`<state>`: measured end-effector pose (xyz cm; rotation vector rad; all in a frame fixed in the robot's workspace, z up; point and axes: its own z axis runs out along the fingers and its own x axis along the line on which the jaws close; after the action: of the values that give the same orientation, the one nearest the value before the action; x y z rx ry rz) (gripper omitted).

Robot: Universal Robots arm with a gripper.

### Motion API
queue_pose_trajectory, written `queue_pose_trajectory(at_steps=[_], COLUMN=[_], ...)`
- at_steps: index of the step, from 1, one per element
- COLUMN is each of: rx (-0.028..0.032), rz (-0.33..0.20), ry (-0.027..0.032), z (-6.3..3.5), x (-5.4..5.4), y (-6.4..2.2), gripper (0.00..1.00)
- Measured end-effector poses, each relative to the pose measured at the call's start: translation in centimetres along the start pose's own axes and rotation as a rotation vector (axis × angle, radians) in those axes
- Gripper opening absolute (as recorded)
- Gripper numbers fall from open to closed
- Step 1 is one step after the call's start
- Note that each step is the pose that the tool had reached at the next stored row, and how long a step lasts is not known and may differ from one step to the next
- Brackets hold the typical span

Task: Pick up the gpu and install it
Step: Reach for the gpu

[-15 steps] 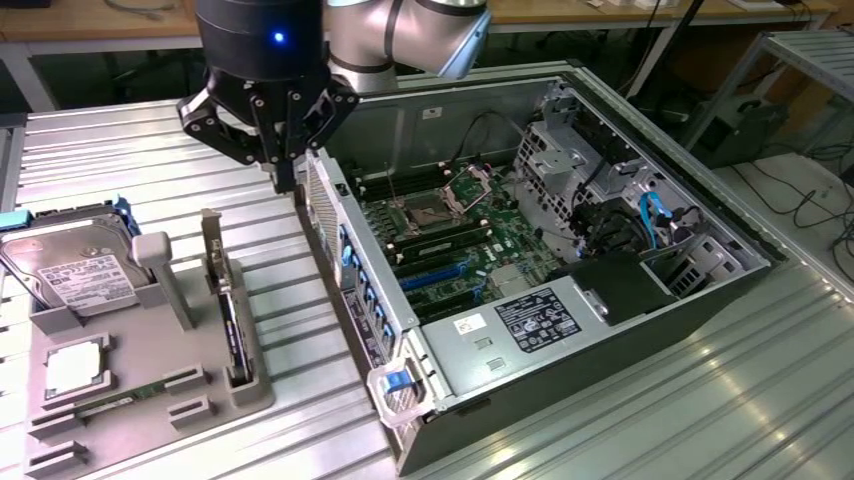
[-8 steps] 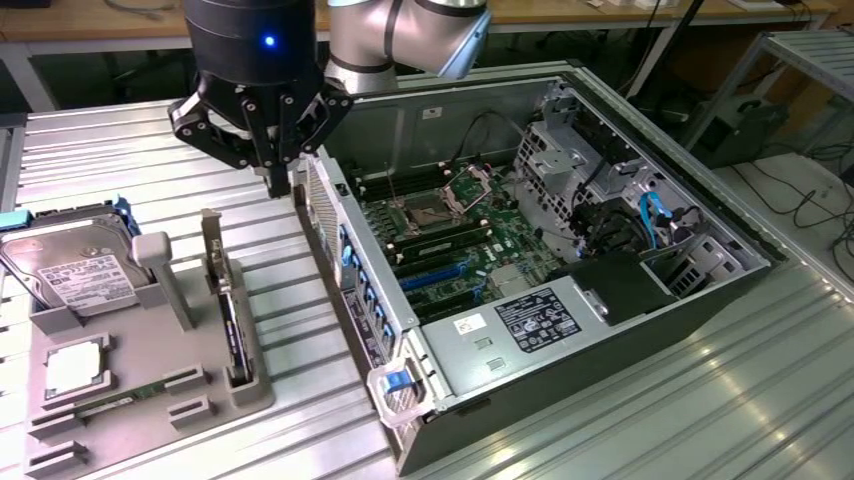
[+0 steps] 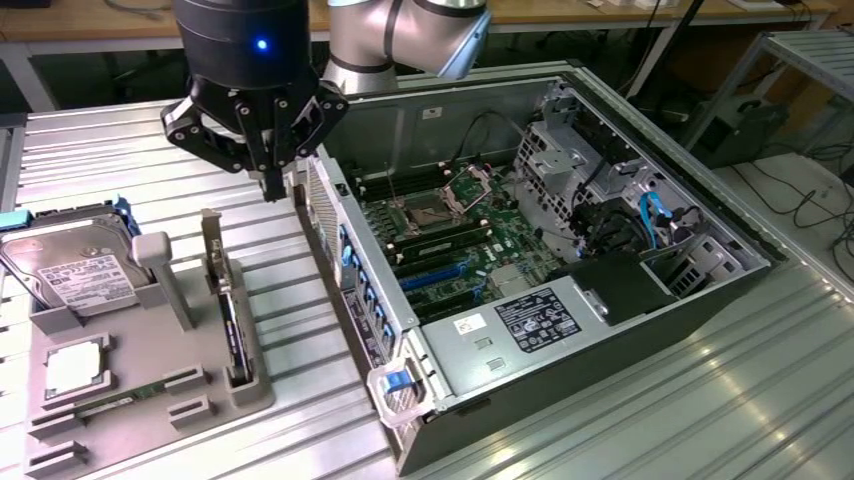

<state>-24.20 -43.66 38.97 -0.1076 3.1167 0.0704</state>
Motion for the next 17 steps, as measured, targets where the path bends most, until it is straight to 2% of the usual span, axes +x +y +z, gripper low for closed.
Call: queue_pose_trajectory(at_steps=[17], rx=[0.0000], rz=[0.000], ry=[0.0000], z=[0.04], x=[2.1], y=[-0.48], gripper=[0.11])
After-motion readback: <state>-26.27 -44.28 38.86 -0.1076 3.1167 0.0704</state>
